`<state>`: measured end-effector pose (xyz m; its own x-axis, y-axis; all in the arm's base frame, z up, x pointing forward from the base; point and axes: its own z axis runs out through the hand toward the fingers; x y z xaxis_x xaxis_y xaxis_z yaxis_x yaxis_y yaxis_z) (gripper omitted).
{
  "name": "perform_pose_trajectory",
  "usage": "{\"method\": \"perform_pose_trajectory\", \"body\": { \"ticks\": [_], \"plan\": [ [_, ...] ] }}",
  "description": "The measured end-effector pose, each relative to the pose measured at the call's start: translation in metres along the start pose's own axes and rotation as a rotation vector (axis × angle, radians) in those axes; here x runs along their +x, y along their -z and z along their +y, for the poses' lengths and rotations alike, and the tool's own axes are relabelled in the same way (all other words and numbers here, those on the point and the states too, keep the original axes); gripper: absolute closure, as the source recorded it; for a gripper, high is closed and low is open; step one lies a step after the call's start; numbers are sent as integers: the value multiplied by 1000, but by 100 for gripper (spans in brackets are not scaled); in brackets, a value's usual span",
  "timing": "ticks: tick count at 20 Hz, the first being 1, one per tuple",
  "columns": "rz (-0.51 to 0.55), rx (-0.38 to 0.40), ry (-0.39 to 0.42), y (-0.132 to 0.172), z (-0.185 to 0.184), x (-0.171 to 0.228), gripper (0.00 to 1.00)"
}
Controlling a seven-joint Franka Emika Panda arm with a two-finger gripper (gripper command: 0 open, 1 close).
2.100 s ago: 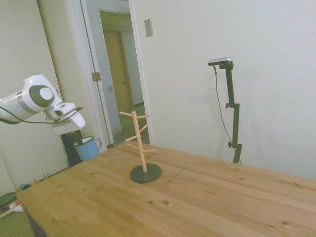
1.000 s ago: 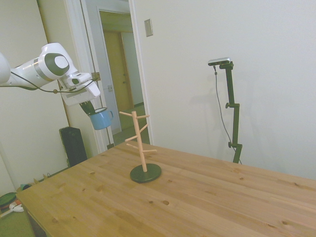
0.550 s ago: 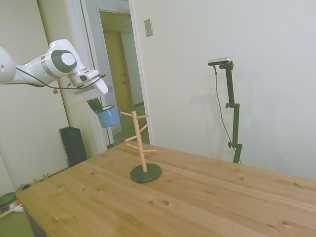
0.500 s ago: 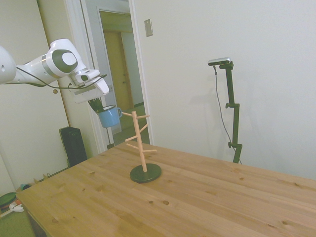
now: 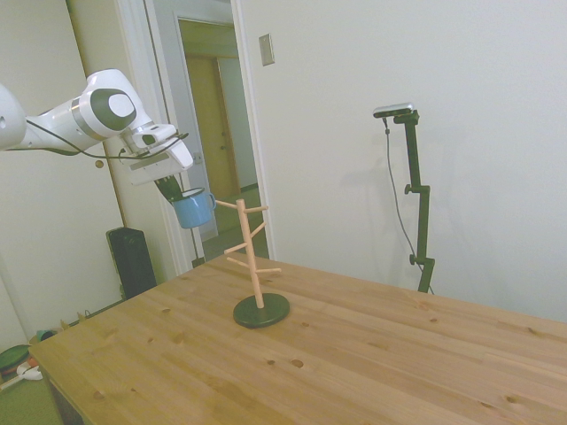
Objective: Hang the mug
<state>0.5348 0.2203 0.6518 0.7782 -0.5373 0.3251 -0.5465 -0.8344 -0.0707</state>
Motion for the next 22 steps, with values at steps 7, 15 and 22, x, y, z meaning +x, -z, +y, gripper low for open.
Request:
{"method": "perform_pose_trajectory", "body": {
  "ticks": [7,15,22],
  "plan": [
    [-9,5,13,4,-12,-3,100],
    [-16,3,-14,2,-16,19,100],
    [-15,-3,-37,-6,-12,36,100]
  ]
}}
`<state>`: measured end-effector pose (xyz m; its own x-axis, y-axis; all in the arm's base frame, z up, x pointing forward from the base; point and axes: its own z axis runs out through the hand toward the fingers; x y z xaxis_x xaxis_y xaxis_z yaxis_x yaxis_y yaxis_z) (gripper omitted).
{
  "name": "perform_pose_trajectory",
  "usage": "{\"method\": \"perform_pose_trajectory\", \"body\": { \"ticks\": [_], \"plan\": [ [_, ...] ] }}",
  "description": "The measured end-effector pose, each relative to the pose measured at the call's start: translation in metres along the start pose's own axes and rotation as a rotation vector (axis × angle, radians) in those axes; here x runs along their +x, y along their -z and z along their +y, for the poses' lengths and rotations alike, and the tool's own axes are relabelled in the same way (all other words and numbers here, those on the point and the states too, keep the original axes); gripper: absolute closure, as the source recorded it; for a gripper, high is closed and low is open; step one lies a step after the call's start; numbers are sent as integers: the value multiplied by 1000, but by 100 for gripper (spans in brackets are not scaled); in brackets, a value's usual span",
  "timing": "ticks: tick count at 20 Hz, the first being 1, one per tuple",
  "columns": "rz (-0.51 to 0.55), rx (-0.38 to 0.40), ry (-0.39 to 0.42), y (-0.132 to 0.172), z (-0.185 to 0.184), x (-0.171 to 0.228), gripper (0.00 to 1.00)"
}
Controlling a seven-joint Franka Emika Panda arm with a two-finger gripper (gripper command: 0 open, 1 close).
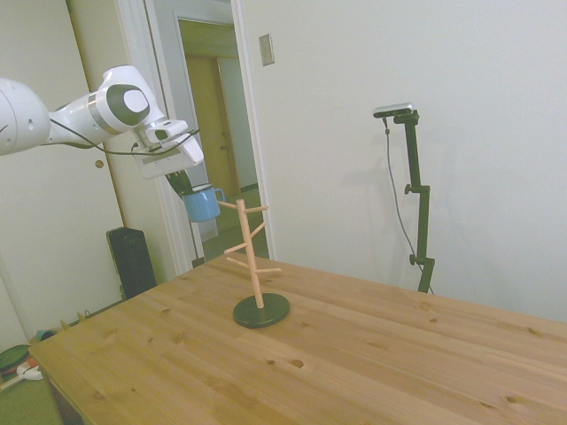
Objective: Hang the mug
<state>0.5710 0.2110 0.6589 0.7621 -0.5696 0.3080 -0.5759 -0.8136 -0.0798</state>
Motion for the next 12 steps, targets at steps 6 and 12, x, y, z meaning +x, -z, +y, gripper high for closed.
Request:
{"method": "perform_pose_trajectory", "body": {
  "ticks": [6,12],
  "plan": [
    [-12,-17,-24,-13,16,23,100],
    [-31,-15,-36,-21,24,30,100]
  ]
}}
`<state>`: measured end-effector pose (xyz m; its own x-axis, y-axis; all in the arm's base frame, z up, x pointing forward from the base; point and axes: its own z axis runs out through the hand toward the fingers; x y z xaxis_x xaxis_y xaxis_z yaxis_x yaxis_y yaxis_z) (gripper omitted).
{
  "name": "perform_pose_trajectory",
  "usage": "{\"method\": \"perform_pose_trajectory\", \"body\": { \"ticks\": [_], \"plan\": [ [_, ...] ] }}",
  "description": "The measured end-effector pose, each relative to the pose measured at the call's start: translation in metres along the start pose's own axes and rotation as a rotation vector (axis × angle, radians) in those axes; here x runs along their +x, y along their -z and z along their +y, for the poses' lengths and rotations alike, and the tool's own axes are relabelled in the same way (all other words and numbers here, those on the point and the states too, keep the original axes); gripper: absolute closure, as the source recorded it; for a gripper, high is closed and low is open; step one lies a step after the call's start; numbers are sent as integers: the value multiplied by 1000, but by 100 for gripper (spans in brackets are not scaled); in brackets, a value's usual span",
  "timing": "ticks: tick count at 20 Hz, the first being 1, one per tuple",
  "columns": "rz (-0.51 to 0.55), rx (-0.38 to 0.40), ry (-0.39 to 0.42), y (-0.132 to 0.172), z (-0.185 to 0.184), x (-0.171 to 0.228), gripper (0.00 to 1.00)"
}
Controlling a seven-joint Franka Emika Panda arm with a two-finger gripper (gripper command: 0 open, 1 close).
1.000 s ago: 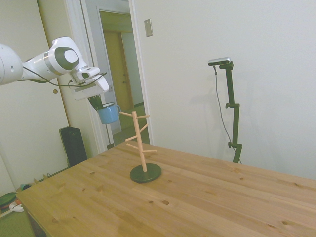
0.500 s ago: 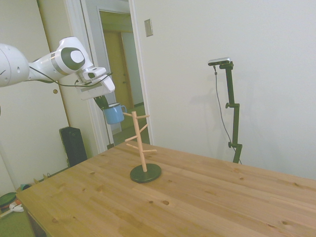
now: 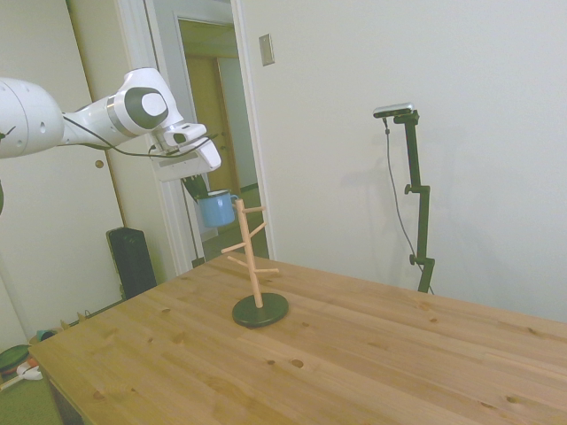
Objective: Hang the mug
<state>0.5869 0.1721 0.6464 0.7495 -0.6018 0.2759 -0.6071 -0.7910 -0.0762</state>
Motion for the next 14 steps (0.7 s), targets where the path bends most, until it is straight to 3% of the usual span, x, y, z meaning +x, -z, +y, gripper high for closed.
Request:
{"method": "perform_pose_trajectory", "body": {
  "ticks": [14],
  "plan": [
    [12,0,-6,0,19,-8,100]
  ]
}}
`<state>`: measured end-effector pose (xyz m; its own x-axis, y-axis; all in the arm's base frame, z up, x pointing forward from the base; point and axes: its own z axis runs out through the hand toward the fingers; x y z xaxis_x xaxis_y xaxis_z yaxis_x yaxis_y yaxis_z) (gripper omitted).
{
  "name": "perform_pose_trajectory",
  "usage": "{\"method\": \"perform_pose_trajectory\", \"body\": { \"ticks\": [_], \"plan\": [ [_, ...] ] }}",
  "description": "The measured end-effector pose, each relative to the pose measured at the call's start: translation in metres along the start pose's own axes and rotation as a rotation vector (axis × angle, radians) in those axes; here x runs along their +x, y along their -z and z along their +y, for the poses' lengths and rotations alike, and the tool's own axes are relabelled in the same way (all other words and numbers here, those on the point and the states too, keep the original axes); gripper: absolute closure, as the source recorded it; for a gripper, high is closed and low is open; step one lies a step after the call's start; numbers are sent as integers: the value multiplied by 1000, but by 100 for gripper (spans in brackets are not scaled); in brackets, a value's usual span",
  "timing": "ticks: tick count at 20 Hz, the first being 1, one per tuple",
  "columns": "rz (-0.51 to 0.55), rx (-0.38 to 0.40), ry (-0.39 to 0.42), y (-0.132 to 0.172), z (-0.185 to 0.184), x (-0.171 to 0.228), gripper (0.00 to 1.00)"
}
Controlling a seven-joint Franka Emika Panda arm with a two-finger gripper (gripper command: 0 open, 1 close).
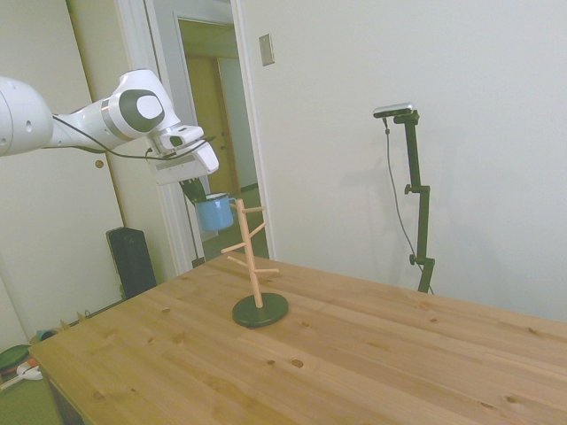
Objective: Hang the mug
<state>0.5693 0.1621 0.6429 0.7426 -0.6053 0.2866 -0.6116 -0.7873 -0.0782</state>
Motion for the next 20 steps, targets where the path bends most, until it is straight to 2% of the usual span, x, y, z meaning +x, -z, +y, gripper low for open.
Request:
{"method": "perform_pose_trajectory", "body": {
  "ticks": [1,2,20],
  "plan": [
    [1,1,-1,0,2,0,100],
    [0,1,-3,0,3,-1,0],
    [-15,17,-26,5,10,3,0]
  ]
}}
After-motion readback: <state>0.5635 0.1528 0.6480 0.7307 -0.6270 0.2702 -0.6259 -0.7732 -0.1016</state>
